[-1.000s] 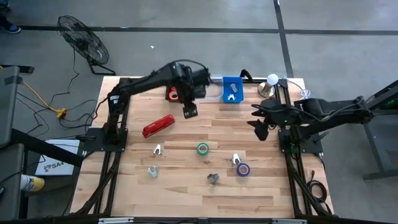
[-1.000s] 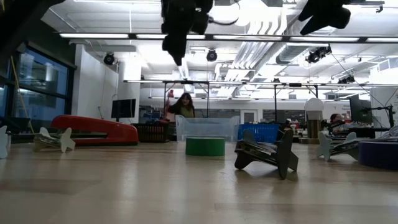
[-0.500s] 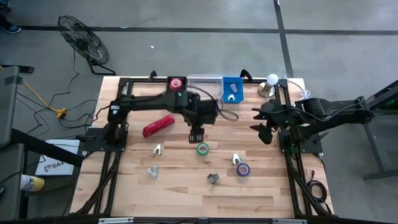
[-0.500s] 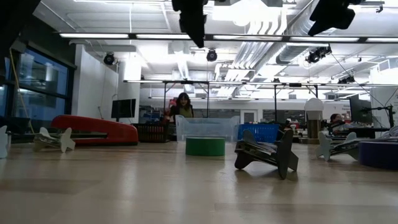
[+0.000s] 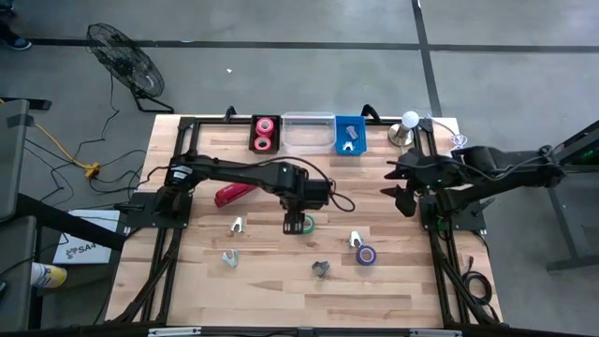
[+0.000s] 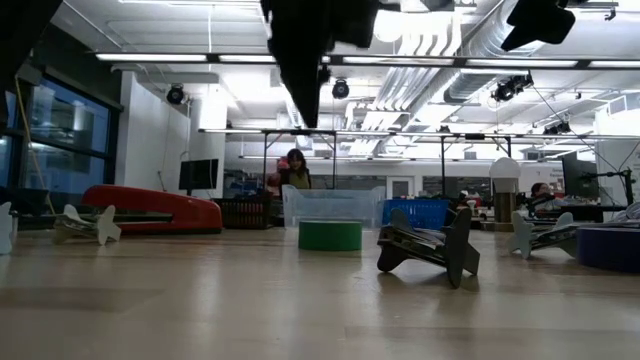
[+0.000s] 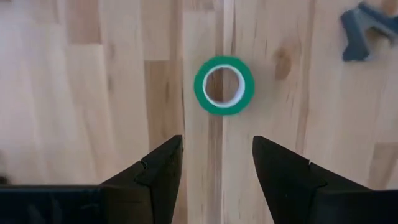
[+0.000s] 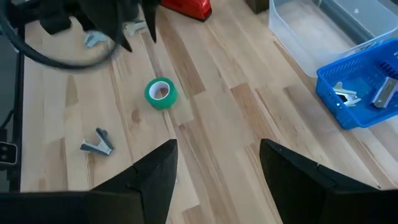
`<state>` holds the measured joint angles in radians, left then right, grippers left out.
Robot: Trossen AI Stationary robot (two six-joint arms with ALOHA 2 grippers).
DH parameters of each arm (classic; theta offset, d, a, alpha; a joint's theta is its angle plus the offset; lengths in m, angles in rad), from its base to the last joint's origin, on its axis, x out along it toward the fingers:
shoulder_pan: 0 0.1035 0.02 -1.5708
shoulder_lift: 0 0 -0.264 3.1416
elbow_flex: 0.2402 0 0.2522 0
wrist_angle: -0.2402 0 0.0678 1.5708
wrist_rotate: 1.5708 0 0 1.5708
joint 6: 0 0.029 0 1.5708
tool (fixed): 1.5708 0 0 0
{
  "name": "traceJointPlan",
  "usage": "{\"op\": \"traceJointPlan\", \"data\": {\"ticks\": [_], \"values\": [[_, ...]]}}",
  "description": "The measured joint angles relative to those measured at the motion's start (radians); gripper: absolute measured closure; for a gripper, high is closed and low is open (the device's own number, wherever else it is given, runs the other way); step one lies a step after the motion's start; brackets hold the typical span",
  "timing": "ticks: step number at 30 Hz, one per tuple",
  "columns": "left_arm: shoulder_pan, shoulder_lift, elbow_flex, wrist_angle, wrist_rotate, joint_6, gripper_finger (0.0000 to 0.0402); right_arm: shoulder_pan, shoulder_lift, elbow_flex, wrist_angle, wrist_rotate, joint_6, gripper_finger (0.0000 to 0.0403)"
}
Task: Pick and place Stapler, Stapler remover, tape
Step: Put the green tape into the black bin
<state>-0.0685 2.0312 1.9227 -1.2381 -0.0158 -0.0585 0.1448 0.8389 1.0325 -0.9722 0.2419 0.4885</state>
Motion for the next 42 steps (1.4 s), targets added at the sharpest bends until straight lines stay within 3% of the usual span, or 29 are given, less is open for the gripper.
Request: {"op": "traceJointPlan", "data": {"ticks": [5, 16, 31, 42], "values": [[0.001, 0.0, -0.105, 0.087, 0.052, 0.039, 0.0211, 0.0, -0.019, 0.0, -0.009, 0.01, 0.0, 0.0183], [0.003, 0.001, -0.277, 0.225, 0.072, 0.291, 0.0211, 0.0, -0.022, 0.0, -0.021, 0.018, 0.0, 0.0183], [-0.026, 0.009, -0.298, 0.41, 0.126, 0.563, 0.0211, 0.0, -0.022, 0.0, -0.021, 0.018, 0.002, 0.0183], [-0.037, 0.05, -0.299, 0.437, 0.086, 0.578, 0.0211, 0.0, -0.021, 0.0, -0.019, 0.039, 0.001, 0.0183]]}}
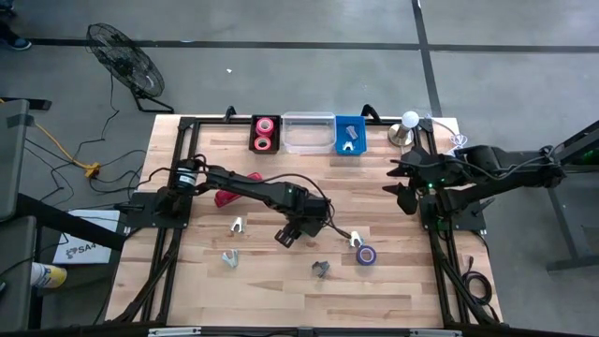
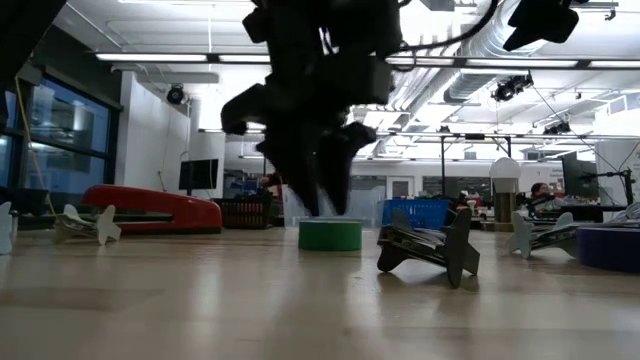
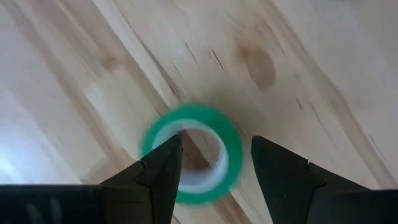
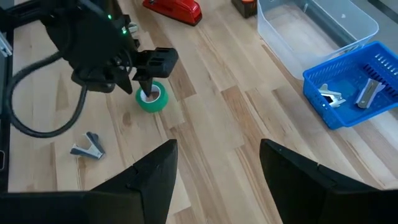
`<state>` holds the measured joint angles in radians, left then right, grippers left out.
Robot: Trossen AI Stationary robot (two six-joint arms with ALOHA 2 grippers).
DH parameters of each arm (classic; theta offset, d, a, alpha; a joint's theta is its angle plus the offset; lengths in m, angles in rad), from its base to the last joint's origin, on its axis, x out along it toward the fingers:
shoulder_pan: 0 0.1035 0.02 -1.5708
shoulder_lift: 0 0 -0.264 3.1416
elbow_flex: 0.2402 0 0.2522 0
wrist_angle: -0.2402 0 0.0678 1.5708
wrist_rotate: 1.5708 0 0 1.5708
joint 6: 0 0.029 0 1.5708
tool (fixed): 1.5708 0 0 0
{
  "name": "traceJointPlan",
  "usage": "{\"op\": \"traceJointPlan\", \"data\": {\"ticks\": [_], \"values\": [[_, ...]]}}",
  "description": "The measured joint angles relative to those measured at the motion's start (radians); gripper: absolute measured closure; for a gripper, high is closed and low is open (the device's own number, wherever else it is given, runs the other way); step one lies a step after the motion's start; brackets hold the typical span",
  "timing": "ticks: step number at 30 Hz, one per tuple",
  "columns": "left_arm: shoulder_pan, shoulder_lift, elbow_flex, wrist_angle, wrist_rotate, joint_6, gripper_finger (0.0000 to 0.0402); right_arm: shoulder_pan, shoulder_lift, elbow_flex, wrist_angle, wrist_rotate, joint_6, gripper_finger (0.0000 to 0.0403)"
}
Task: Pick and place Stapler, Stapler remover, tape
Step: Put the green tape into the black bin
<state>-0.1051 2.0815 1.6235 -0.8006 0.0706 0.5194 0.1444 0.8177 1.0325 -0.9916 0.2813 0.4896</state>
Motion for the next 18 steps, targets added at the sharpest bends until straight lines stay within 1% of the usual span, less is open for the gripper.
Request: {"op": "traceJointPlan", "data": {"ticks": [11, 14, 18], "values": [[0.0, 0.048, 0.002, 0.021, 0.002, -0.002, 0.0214, 0.0, 0.0, 0.0, 0.0, 0.0, 0.0, 0.0183], [0.0, 0.054, 0.0, -0.006, -0.006, -0.006, 0.023, 0.0, 0.0, 0.0, 0.0, 0.0, 0.0, 0.0183], [0.0, 0.052, 0.001, -0.02, -0.009, -0.013, 0.0271, 0.0, 0.0, 0.0, -0.002, 0.0, 0.0, 0.0183]]}}
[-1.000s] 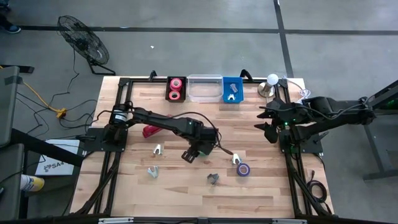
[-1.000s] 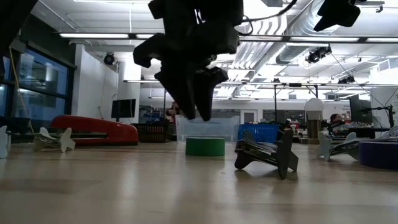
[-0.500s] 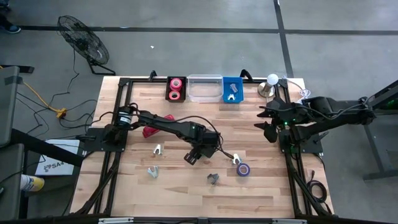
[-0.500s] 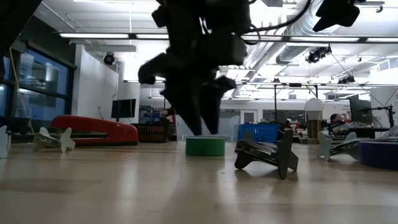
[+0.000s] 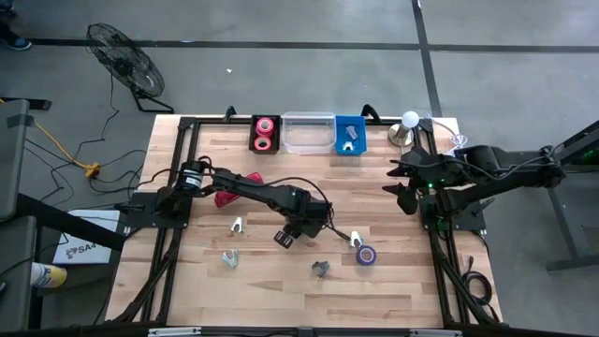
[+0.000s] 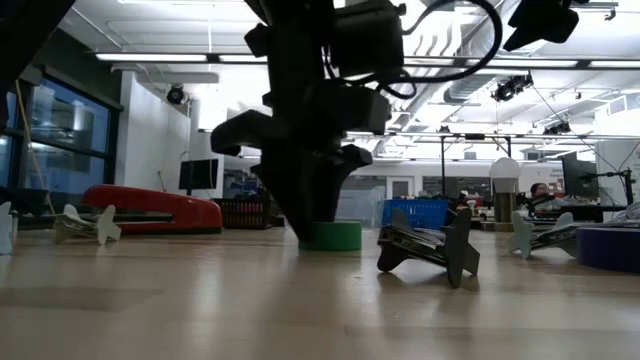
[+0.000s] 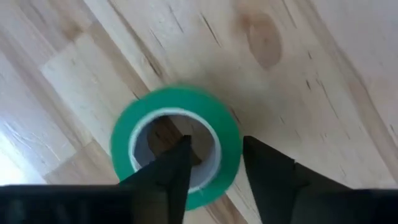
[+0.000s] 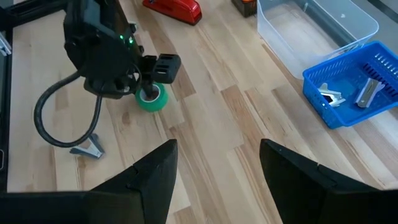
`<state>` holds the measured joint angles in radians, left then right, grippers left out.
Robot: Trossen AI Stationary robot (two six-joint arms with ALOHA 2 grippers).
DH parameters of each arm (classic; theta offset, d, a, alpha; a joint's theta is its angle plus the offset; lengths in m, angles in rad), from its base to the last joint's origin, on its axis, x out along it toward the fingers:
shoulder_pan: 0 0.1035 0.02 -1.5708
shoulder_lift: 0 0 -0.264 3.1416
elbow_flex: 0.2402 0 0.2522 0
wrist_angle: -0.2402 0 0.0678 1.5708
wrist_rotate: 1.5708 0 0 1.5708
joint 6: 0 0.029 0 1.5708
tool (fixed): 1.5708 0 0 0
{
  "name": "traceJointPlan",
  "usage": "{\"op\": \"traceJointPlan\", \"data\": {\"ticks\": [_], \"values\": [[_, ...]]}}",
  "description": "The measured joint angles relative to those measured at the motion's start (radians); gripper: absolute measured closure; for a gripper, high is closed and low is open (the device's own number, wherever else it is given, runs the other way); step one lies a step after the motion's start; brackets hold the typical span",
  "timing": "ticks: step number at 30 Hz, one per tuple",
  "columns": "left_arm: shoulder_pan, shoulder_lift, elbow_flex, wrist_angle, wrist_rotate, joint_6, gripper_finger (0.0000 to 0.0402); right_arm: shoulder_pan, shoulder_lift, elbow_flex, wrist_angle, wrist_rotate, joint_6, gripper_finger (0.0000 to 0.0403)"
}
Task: Pick and place Stapler, Stapler remover, tape
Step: Put the green tape into the black bin
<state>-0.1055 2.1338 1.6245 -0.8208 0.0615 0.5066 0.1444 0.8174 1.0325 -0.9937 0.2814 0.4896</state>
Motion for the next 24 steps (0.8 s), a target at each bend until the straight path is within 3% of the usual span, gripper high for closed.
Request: {"op": "traceJointPlan", "data": {"ticks": [7, 16, 24], "values": [[0.0, -0.001, 0.0, -0.017, -0.02, -0.064, 0.0364, 0.0, 0.0, 0.0, -0.004, 0.005, 0.0, 0.0183], [0.0, -0.002, 0.001, -0.038, -0.026, -0.189, 0.0368, 0.0, 0.0, 0.0, -0.005, 0.004, 0.0, 0.0183], [0.006, -0.003, 0.036, -0.184, -0.022, -0.343, 0.0368, 0.0, 0.0, 0.0, -0.005, 0.004, 0.001, 0.0183]]}}
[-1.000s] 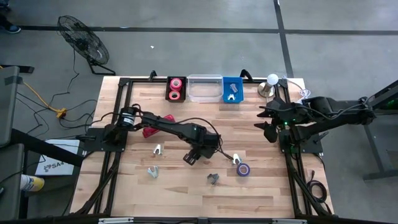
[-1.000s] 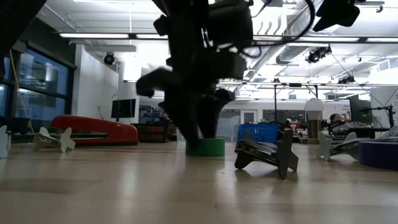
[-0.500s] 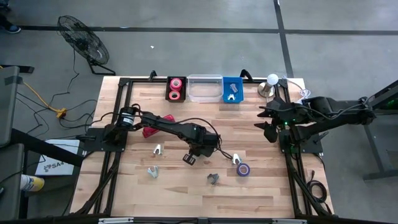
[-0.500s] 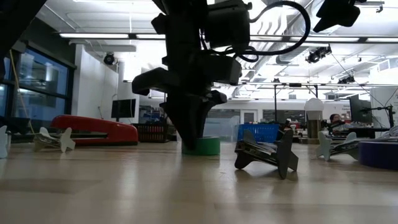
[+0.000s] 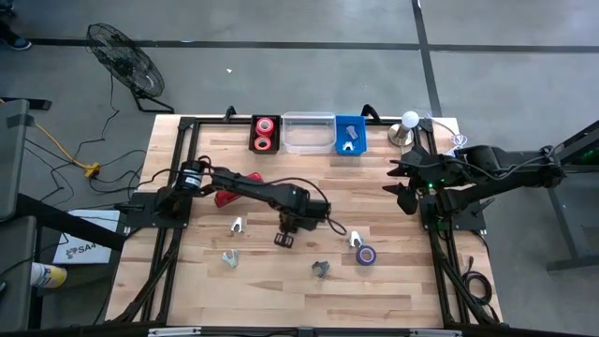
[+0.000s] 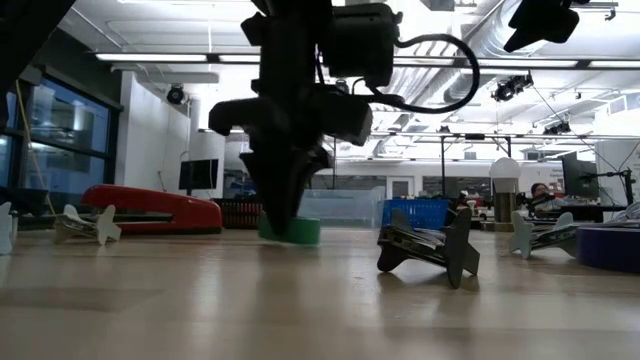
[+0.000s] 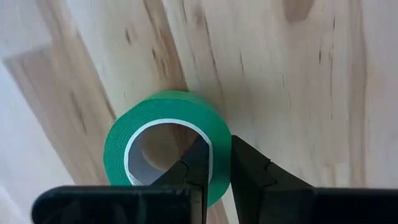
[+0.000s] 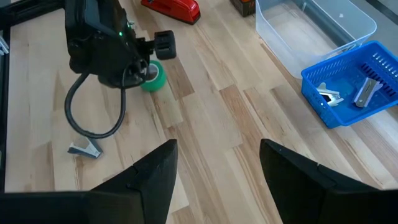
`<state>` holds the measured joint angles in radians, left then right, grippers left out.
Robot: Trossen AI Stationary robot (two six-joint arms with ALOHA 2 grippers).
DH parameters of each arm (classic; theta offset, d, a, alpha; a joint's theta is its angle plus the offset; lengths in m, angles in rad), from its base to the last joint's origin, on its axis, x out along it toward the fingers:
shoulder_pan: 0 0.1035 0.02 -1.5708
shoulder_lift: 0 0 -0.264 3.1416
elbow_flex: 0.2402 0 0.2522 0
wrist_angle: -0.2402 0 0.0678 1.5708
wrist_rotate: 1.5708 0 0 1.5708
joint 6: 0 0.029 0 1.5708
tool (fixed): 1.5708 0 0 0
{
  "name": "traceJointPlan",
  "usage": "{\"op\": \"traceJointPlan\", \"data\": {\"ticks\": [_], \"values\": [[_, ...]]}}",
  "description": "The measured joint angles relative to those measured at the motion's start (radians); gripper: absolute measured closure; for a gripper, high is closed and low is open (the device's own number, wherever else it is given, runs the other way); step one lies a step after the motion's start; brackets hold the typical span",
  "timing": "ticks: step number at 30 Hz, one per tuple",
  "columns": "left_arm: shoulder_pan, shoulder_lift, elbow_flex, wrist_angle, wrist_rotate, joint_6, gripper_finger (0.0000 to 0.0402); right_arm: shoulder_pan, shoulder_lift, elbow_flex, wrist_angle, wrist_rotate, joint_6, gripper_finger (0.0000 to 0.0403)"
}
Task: Pick and place Stapler, Stapler remover, tape
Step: Put the green tape into the black bin
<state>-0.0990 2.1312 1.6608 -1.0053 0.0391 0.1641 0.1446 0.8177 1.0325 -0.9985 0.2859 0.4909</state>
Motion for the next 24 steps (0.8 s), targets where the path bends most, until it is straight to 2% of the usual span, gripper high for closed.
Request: {"op": "traceJointPlan", "data": {"ticks": [10, 16, 24], "values": [[0.068, -0.026, 0.049, -0.112, -0.012, -0.071, 0.0368, 0.0, 0.0, 0.0, 0.0, 0.0, 0.024, 0.0183], [0.16, -0.07, 0.055, -0.183, -0.046, -0.064, 0.0368, 0.0, 0.0, 0.0, 0.006, 0.004, 0.029, 0.0183], [0.295, -0.127, 0.054, -0.175, -0.073, -0.091, 0.0368, 0.0, 0.0, 0.0, 0.016, 0.057, 0.054, 0.0183]]}}
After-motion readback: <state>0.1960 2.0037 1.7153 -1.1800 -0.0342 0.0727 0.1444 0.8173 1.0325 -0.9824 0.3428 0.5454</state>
